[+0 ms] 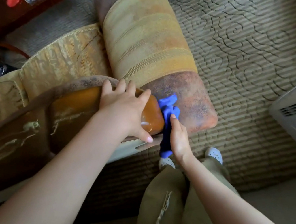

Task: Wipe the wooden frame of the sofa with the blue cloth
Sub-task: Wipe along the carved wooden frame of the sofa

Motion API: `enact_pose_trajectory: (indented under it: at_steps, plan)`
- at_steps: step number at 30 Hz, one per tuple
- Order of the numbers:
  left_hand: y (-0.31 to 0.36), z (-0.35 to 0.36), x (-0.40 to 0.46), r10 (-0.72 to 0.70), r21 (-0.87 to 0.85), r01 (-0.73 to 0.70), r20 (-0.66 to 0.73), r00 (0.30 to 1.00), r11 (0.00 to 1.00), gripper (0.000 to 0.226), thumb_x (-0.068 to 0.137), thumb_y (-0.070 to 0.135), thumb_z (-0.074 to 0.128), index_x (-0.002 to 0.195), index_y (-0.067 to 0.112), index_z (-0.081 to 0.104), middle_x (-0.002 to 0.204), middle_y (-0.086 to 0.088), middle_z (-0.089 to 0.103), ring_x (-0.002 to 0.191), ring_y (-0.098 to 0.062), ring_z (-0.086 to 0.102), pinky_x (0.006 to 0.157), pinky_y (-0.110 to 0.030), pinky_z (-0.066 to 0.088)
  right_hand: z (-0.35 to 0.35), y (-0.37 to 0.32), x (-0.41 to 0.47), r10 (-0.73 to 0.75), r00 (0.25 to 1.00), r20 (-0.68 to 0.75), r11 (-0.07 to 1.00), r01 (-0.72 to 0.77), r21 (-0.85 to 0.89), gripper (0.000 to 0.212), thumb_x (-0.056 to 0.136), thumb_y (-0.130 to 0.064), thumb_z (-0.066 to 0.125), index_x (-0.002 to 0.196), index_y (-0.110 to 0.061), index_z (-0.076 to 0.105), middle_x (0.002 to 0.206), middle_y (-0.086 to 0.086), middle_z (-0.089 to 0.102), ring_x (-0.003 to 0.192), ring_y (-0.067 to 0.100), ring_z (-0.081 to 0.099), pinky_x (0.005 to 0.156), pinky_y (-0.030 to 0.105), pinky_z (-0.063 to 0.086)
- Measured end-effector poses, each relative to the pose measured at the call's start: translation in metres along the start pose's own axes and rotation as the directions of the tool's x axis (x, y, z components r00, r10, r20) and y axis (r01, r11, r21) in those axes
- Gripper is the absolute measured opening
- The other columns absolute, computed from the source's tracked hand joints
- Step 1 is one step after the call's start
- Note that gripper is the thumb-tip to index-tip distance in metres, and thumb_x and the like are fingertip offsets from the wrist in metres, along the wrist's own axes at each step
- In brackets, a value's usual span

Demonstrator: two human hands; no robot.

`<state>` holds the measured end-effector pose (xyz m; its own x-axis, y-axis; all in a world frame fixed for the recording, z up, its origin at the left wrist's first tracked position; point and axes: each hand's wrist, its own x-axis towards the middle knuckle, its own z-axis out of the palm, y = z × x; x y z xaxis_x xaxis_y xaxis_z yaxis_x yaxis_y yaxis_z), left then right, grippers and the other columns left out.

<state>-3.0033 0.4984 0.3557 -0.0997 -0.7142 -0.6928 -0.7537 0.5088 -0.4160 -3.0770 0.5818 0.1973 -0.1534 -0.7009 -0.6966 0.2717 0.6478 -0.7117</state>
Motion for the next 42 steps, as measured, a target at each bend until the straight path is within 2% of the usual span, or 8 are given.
enact_pose_trajectory:
  at_steps: [4, 12, 17, 21, 26, 35, 39, 42]
  plan:
    - [0.000, 0.005, 0.002, 0.002, 0.068, 0.002, -0.058, 0.998, 0.998, 0.114, 0.058, 0.080, 0.062, 0.148, 0.036, 0.008, 0.154, -0.008, 0.016, 0.138, -0.029, 0.018, 0.105, -0.048, 0.019, 0.006, 0.019, -0.016, 0.022, 0.998, -0.051, 0.997, -0.018, 0.070, 0.044, 0.101, -0.034, 0.034, 0.121, -0.004, 0.060, 0.132, 0.007, 0.056, 0.124, 0.015, 0.047, 0.113, 0.038, 0.027]
    - [0.000, 0.011, 0.001, 0.018, 0.056, -0.008, -0.179, 0.984, 0.998, 0.099, 0.062, 0.074, 0.063, 0.143, 0.040, 0.020, 0.147, -0.007, 0.028, 0.131, -0.030, 0.029, 0.102, -0.049, 0.021, 0.008, -0.004, -0.012, 0.052, 0.993, 0.111, 0.934, -0.087, 0.345, 0.030, 0.099, -0.039, 0.038, 0.100, -0.024, 0.064, 0.115, -0.005, 0.062, 0.116, 0.009, 0.053, 0.103, 0.028, 0.035]
    - [0.001, 0.008, 0.001, 0.022, 0.060, -0.011, -0.173, 0.985, 0.998, 0.093, 0.061, 0.074, 0.064, 0.140, 0.039, 0.027, 0.144, -0.007, 0.034, 0.127, -0.031, 0.032, 0.097, -0.047, 0.025, 0.014, -0.064, 0.037, -0.010, 0.987, 0.160, 0.993, 0.029, -0.112, 0.053, 0.097, -0.049, 0.030, 0.122, -0.012, 0.060, 0.128, 0.003, 0.056, 0.118, 0.020, 0.050, 0.106, 0.035, 0.033]
    - [0.002, 0.006, 0.001, 0.012, 0.076, 0.000, -0.164, 0.986, 0.997, 0.093, 0.060, 0.074, 0.065, 0.138, 0.040, 0.029, 0.143, -0.006, 0.035, 0.126, -0.030, 0.033, 0.095, -0.047, 0.026, 0.017, -0.063, 0.033, -0.037, 0.987, 0.155, 0.979, 0.067, -0.191, 0.054, 0.091, -0.053, 0.029, 0.110, -0.018, 0.065, 0.124, 0.013, 0.060, 0.118, 0.027, 0.052, 0.106, 0.044, 0.035]
    - [0.004, 0.006, 0.002, 0.004, 0.046, 0.004, -0.162, 0.987, 0.999, 0.100, 0.058, 0.074, 0.068, 0.142, 0.043, 0.024, 0.143, -0.004, 0.036, 0.127, -0.028, 0.035, 0.095, -0.045, 0.026, -0.013, -0.019, -0.003, 0.021, 0.997, 0.079, 1.000, -0.022, 0.007, 0.034, 0.098, -0.038, 0.034, 0.099, -0.019, 0.063, 0.105, -0.001, 0.063, 0.093, 0.010, 0.053, 0.085, 0.025, 0.040]
    - [0.003, 0.008, 0.001, 0.011, 0.045, -0.002, -0.193, 0.981, 0.999, 0.091, 0.056, 0.074, 0.068, 0.135, 0.044, 0.037, 0.140, -0.002, 0.041, 0.125, -0.027, 0.037, 0.093, -0.044, 0.027, 0.016, 0.010, -0.002, -0.027, 0.999, -0.023, 0.968, 0.032, 0.248, 0.042, 0.088, -0.039, 0.044, 0.127, -0.028, 0.058, 0.132, 0.001, 0.053, 0.124, 0.012, 0.048, 0.111, 0.034, 0.033]
    - [0.001, 0.010, 0.000, 0.011, 0.043, -0.002, -0.209, 0.978, 0.999, 0.089, 0.055, 0.075, 0.068, 0.133, 0.043, 0.041, 0.134, -0.001, 0.045, 0.123, -0.027, 0.039, 0.092, -0.044, 0.027, 0.029, 0.048, 0.061, 0.167, 0.982, -0.086, 0.889, -0.112, 0.443, 0.054, 0.077, -0.042, 0.043, 0.129, -0.031, 0.053, 0.134, 0.006, 0.049, 0.122, 0.021, 0.050, 0.108, 0.045, 0.037]
    - [0.000, 0.009, 0.001, 0.015, 0.029, -0.009, -0.203, 0.979, 1.000, 0.087, 0.055, 0.075, 0.069, 0.132, 0.043, 0.043, 0.129, -0.001, 0.048, 0.121, -0.027, 0.040, 0.092, -0.045, 0.027, 0.022, 0.010, 0.034, 0.407, 0.910, -0.083, 0.721, -0.264, 0.641, 0.031, 0.089, -0.033, 0.042, 0.100, -0.012, 0.061, 0.101, 0.010, 0.064, 0.099, 0.028, 0.060, 0.086, 0.039, 0.049]
